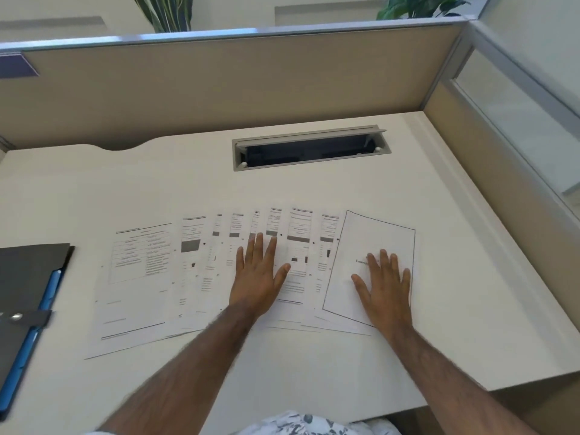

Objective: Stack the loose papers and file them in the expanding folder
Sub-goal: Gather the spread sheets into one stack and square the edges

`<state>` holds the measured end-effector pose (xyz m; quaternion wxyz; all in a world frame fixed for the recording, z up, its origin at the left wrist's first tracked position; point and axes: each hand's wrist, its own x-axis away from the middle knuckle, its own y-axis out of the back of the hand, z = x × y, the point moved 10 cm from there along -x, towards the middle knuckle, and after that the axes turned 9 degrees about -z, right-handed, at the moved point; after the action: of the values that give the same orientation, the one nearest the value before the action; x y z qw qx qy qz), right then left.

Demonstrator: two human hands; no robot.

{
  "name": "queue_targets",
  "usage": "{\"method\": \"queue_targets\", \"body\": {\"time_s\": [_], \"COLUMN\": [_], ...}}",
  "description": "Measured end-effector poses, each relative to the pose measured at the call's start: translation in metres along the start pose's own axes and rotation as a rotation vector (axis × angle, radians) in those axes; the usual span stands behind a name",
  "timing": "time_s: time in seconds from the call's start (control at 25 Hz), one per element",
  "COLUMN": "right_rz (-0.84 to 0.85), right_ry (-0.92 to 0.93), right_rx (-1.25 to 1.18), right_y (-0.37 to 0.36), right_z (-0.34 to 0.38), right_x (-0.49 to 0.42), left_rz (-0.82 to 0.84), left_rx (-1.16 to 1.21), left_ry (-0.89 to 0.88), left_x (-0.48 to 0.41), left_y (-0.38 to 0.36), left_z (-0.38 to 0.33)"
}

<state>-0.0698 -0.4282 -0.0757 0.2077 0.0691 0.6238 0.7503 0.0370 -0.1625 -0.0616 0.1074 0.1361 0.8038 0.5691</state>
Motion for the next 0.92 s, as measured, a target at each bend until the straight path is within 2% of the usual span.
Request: {"method": "queue_targets", "body": {"time_s": [0.16,0.4,0.48,0.6,0.68,0.76,0.92], "right_rz": [0.023,0.038,0.041,0.046,0.044,0.049,-0.106], "right_ry": [-0.070,0.051,0.072,0.081,0.075,-0.043,-0.575], "right_rx": [0.023,0.005,-0.008,-0.077,-0.239,-0.501,-0.928], "right_y": [-0.001,-0.018,-0.023,-0.028,-0.025,-0.017,0.022], "right_z": [-0.038,-0.011,0.005,0.030,0.044,0.043,-0.007], "right_x": [-0.006,-0.012,-0.016,-0.022,-0.025,-0.029,-0.040], "left_rz": [0.014,0.014,-0.044,-0.133,-0.080,0.031,0.088], "left_rx": [0.007,0.114,0.218,0.518,0.673,0.770,1.017], "left_ry": [0.071,0.116,0.145,0.370,0.488,0.562,0.520], "left_x": [-0.017,-0.025,-0.029,-0.034,-0.045,-0.051,-0.057], "left_y": [-0.012,-0.019,-0.013,-0.002,-0.008,-0.018,0.006], "left_z": [-0.019,-0.043,-0.049,-0.042,-0.037,-0.034,-0.049]}}
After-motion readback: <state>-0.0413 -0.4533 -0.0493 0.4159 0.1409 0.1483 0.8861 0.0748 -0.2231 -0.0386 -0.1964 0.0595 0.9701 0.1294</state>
